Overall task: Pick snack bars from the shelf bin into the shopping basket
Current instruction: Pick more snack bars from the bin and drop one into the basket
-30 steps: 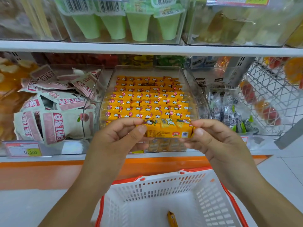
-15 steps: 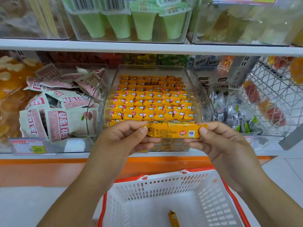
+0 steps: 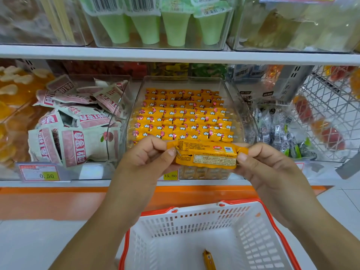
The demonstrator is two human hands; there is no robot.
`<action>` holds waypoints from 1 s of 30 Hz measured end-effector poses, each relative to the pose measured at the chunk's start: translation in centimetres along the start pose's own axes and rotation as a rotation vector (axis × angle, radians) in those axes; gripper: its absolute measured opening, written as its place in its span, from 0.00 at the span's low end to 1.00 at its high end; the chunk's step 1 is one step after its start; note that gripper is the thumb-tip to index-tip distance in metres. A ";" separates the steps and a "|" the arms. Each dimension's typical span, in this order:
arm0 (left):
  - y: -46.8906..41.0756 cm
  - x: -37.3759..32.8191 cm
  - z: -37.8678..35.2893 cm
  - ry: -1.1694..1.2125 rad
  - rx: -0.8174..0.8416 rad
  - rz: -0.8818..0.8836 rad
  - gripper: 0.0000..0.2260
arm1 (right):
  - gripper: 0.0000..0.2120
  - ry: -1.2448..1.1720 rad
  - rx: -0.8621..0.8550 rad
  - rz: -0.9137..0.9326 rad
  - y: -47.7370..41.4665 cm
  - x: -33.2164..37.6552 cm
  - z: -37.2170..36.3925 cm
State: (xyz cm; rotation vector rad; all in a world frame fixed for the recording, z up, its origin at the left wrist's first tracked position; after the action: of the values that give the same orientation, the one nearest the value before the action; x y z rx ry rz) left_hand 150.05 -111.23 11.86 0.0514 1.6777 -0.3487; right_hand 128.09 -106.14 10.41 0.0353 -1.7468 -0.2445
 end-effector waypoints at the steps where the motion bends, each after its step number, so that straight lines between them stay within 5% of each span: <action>1: 0.0 0.1 -0.1 -0.020 -0.003 0.002 0.07 | 0.19 -0.029 0.020 0.004 0.1 0.1 -0.2; 7: 0.0 0.3 -0.4 -0.041 -0.055 0.008 0.03 | 0.02 -0.071 -0.025 0.007 0.3 0.3 -0.7; 13: 0.4 0.0 -0.4 0.004 -0.145 -0.003 0.07 | 0.07 -0.021 -0.087 0.086 0.6 0.6 -0.8; 19: 0.2 0.2 -0.4 -0.035 -0.057 0.032 0.15 | 0.25 0.003 -0.018 0.045 0.4 0.2 -0.6; 30: 0.0 0.9 0.0 -0.001 -0.056 0.091 0.08 | 0.13 -0.099 -0.016 0.009 0.2 0.3 -0.5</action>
State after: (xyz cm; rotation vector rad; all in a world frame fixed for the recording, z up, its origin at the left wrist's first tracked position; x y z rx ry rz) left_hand 149.91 -111.39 10.95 0.0852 1.6775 -0.2330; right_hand 128.56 -106.05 10.79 0.0034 -1.8426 -0.2572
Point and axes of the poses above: each hand's wrist, its own y-axis away from the middle knuckle, its own z-axis out of the back of the hand, x = y × z, the point moved 3 cm from there along -y, towards the middle knuckle, and after that the axes turned 12 degrees about -z, right-handed, at the moved point
